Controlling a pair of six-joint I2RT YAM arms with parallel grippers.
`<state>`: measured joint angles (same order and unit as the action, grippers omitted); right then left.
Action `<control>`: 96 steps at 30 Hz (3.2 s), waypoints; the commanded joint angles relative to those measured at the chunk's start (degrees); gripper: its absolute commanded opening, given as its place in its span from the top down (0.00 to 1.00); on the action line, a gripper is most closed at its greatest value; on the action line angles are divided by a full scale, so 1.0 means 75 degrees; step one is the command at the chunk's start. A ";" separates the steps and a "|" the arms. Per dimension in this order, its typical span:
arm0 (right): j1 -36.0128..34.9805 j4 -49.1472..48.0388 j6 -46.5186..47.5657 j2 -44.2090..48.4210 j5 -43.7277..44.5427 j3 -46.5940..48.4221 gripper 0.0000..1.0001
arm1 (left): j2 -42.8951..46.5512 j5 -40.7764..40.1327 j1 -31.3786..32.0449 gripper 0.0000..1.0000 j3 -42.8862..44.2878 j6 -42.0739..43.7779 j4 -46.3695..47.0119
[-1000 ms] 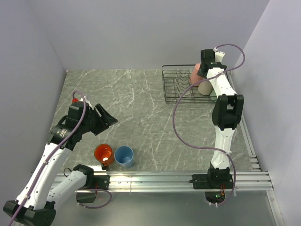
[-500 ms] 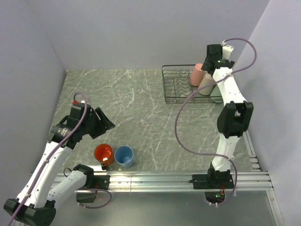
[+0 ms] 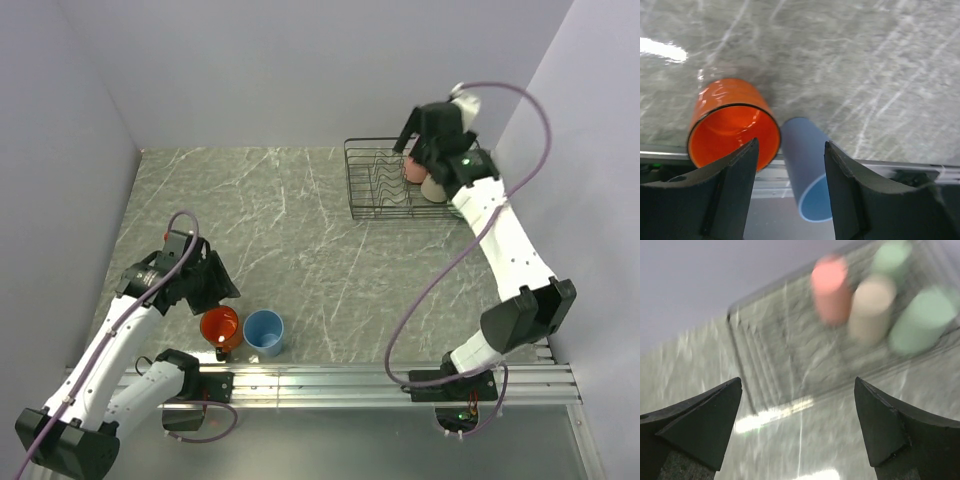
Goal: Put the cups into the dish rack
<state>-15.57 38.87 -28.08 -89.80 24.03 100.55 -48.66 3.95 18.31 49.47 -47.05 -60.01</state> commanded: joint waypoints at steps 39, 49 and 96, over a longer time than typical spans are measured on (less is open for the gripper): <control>-0.0560 0.0934 0.0333 0.3360 -0.0883 -0.3141 0.00 | 0.0652 0.2603 0.0383 0.50 0.0259 0.1621 0.0806; -0.0560 0.0829 0.0228 0.3325 -0.1001 -0.3504 0.00 | 0.1004 0.2545 0.0477 0.52 -0.0092 0.1843 0.0056; 0.0282 -0.0353 -0.0366 0.3091 -0.5927 -0.1760 0.00 | -0.2416 0.3418 0.1054 1.00 0.2167 0.0429 0.4423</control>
<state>-14.61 43.64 -26.55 -65.47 -2.04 82.35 -63.92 20.58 28.86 61.10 -38.26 -40.25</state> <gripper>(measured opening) 0.995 0.029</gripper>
